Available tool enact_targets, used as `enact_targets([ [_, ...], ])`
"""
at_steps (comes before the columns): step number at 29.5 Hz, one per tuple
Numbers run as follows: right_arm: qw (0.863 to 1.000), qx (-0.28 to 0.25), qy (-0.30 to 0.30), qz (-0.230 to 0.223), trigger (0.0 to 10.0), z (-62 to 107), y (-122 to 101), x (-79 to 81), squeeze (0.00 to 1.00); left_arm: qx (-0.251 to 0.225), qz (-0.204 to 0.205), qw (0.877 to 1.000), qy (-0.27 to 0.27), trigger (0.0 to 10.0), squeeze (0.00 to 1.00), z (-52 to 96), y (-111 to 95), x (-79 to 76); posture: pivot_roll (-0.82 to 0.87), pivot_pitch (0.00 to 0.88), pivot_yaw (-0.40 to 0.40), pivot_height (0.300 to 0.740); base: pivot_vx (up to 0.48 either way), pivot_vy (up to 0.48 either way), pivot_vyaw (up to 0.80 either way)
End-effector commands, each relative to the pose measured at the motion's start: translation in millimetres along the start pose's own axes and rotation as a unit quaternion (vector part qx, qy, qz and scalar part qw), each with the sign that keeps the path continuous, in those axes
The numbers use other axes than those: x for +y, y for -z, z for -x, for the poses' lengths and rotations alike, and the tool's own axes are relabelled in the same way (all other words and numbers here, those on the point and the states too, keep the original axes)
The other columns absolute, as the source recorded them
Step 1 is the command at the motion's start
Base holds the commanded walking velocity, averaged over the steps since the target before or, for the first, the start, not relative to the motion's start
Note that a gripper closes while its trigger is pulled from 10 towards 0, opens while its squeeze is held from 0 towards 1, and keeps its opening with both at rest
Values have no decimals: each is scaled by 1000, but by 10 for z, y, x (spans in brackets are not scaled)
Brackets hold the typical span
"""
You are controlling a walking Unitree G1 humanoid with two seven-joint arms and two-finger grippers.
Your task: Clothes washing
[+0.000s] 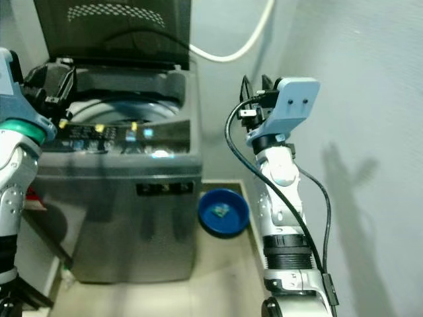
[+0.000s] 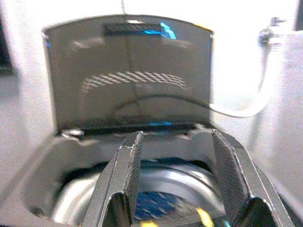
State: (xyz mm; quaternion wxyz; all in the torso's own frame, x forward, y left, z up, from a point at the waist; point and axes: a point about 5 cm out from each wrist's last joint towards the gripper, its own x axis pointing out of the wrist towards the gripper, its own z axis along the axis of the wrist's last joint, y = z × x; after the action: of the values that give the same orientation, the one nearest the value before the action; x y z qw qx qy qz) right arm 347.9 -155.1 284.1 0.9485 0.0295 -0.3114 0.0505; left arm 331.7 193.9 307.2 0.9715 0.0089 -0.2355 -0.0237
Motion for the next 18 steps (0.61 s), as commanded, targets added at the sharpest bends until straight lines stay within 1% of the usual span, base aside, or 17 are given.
enact_targets([
  [1, 1000, 9, -8, 1, 10000, 16, 26, 23, 0, 4, -4, 1000, -4, 10000, 0, -2, 13, 14, 92, 26, -2, 740, 0, 0, 794],
  [2, 1000, 11, -11, 0, 10000, 18, 29, 26, 0, 4, -3, 1000, -3, 10000, 0, -4, 13, 12, 92, 26, -2, 740, 0, 0, 794],
  [3, 1000, 17, -12, 12, 10000, 18, 41, 25, 0, 4, -3, 1000, -3, 10000, 0, -6, 14, 8, 91, 27, -2, 740, 0, 0, 800],
  [6, 999, 19, -26, 23, 10000, 23, 38, 54, 0, 3, -1, 1000, -1, 10000, 0, -11, 13, -5, 87, 28, -1, 740, 0, 0, 800],
  [18, 998, 28, -55, 25, 10000, 63, 52, 107, 0, 3, 4, 1000, 7, 10000, 0, -26, 27, -58, 78, 30, 0, 740, 0, 0, 800],
])
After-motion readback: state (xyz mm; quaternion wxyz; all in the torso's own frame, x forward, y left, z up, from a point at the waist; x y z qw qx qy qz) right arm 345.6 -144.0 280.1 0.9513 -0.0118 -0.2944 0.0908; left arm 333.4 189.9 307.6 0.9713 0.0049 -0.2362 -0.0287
